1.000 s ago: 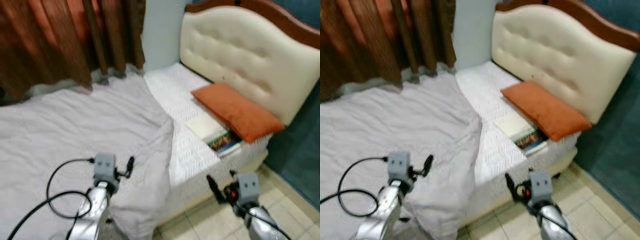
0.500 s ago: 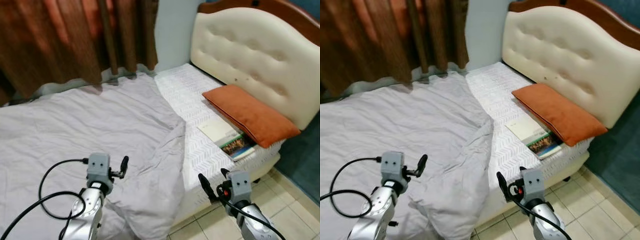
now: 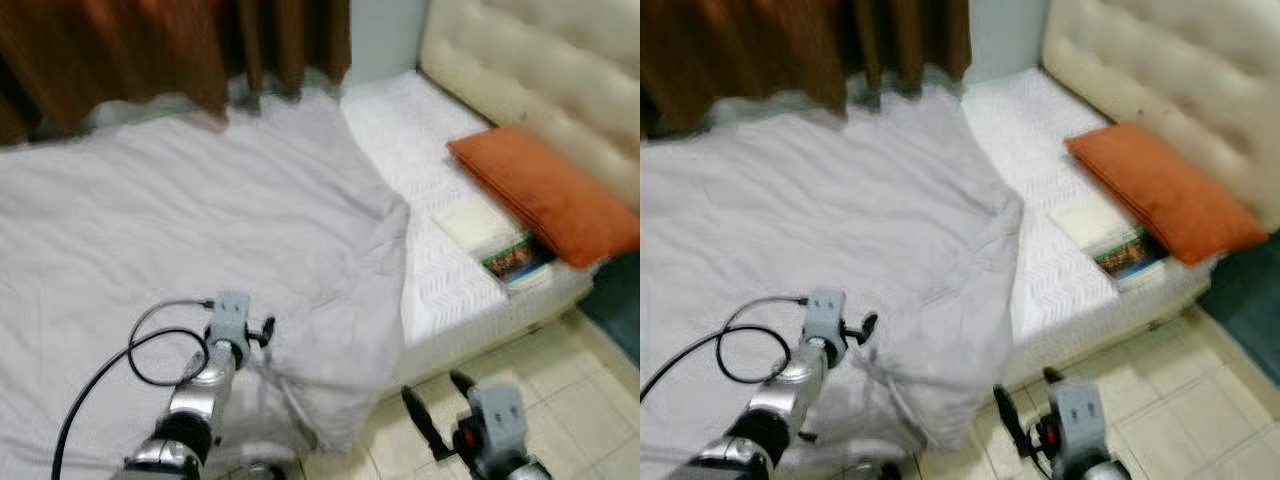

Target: Clean up the room

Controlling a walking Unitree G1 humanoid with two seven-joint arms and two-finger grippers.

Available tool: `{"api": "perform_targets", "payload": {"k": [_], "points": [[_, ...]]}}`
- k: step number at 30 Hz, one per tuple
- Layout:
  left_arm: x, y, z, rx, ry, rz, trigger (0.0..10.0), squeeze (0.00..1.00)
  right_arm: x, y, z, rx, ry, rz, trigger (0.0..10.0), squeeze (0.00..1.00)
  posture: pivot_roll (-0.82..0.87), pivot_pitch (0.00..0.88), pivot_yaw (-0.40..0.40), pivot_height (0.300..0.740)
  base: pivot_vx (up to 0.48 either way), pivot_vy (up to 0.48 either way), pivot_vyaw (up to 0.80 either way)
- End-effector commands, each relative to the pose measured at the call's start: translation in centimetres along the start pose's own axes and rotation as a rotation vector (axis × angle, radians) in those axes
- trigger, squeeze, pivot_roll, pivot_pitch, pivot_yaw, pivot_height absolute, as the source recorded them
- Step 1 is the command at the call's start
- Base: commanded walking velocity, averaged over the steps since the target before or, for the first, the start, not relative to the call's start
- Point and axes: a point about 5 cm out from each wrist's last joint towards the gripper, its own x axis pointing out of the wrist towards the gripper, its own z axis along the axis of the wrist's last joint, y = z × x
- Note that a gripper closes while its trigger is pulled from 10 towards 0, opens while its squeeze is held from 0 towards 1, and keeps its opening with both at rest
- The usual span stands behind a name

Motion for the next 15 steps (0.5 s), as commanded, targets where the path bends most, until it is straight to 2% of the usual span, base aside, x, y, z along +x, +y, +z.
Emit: {"api": "perform_targets", "payload": {"k": [1, 2, 3, 4, 7, 8, 9, 15], "points": [[0.3, -0.5, 0.7, -0.01, -0.03, -0.028, 10.0, 0.0, -0.8, 0.5, 0.9, -0.01, -0.009, 0.023, 10.0, 0.0, -0.29, 0.478, -0.035, 0.74, 0.0, 0.0, 0.0], [0.5, -0.6, 1.2, -0.02, -0.048, -0.039, 10.0, 0.0, -1.5, 0.7, 1.0, -0.007, 0.002, 0.027, 10.0, 0.0, -0.29, 0.488, -0.04, 0.74, 0.0, 0.0, 0.0], [0.5, -0.6, 1.2, -0.02, -0.048, -0.039, 10.0, 0.0, -1.5, 0.7, 1.0, -0.007, 0.002, 0.027, 10.0, 0.0, -0.29, 0.488, -0.04, 0.74, 0.0, 0.0, 0.0], [0.7, -0.7, 1.7, -0.018, -0.065, -0.033, 10.0, 0.0, -2.3, 1.0, 1.0, -0.004, 0.021, 0.04, 10.0, 0.0, -0.31, 0.527, -0.052, 0.74, 0.0, 0.0, 0.0], [0.7, -0.5, 1.8, -0.034, -0.065, -0.013, 10.0, 0.0, -3.1, 1.3, 1.1, 0.0, 0.036, 0.045, 10.0, 0.0, -0.32, 0.541, -0.062, 0.74, 0.0, 0.0, 0.0], [0.7, -0.2, 1.5, -0.062, -0.055, 0.02, 10.0, 0.0, -3.9, 1.6, 1.2, 0.005, 0.054, 0.048, 10.0, 0.0, -0.34, 0.558, -0.072, 0.74, 0.0, 0.0, 0.0], [0.7, -0.2, 1.5, -0.062, -0.055, 0.02, 10.0, 0.0, -3.9, 1.6, 1.2, 0.005, 0.054, 0.048, 10.0, 0.0, -0.34, 0.558, -0.072, 0.74, 0.0, 0.0, 0.0], [0.4, 1.5, 0.7, -0.066, -0.029, 0.143, 10.0, 0.0, -6.7, 2.7, 1.7, 0.034, 0.115, 0.047, 10.0, 0.0, -0.37, 0.614, -0.094, 0.74, 0.0, 0.0, 0.0]]}}
